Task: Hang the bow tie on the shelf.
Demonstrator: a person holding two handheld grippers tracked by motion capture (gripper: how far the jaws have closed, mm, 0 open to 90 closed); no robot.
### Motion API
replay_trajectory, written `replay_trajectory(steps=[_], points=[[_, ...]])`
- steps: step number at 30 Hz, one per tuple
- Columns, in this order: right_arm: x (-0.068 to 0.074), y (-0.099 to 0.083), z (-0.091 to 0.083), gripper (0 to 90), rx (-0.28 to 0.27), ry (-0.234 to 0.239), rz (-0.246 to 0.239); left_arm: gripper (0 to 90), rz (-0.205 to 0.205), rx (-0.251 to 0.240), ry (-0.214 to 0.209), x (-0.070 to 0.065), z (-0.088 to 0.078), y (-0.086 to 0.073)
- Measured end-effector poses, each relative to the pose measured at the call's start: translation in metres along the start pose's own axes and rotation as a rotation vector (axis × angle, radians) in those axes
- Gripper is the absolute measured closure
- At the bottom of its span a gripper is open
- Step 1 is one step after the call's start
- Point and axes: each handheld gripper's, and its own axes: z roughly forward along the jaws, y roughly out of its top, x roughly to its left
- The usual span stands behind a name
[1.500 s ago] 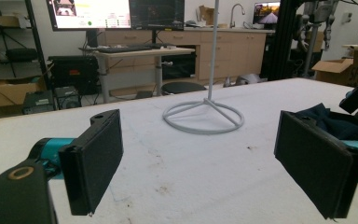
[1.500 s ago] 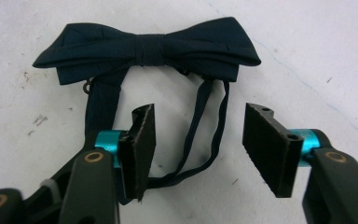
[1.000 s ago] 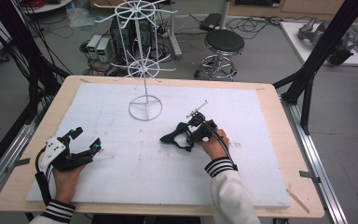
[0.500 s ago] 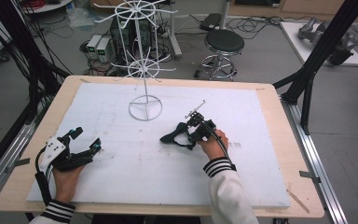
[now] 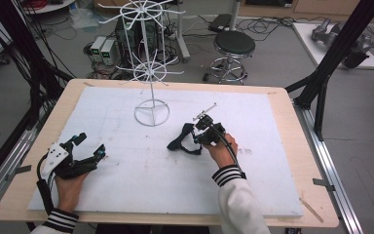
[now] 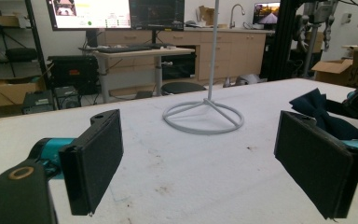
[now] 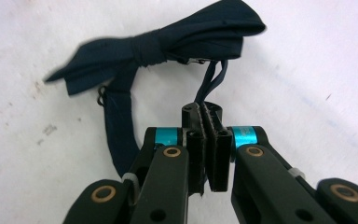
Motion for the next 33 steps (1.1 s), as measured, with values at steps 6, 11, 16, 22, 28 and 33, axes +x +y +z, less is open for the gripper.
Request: replay_trajectory(steps=[6, 11, 16, 22, 28, 33], points=[[0.004, 0.003, -0.014, 88.3, -0.117, -0.018, -0.035, 15.9, 0.0, 0.0, 0.001, 0.0, 0.0, 0.0], [0.007, 0.005, -0.021, 88.3, -0.179, -0.025, -0.06, 15.9, 0.001, 0.0, 0.001, 0.0, 0.0, 0.0], [0.011, 0.007, -0.027, 88.4, -0.253, -0.026, -0.085, 15.9, 0.002, 0.0, 0.0, 0.0, 0.0, 0.0], [0.016, 0.009, -0.035, 88.4, -0.352, -0.024, -0.11, 15.9, 0.002, 0.001, 0.001, 0.0, 0.0, 0.0], [0.021, 0.012, -0.041, 88.4, -0.427, -0.01, -0.125, 15.9, 0.002, 0.001, 0.001, 0.0, 0.0, 0.0], [0.025, 0.014, -0.045, 88.3, -0.47, -0.007, -0.139, 15.9, 0.002, 0.001, 0.001, 0.0, 0.0, 0.0]])
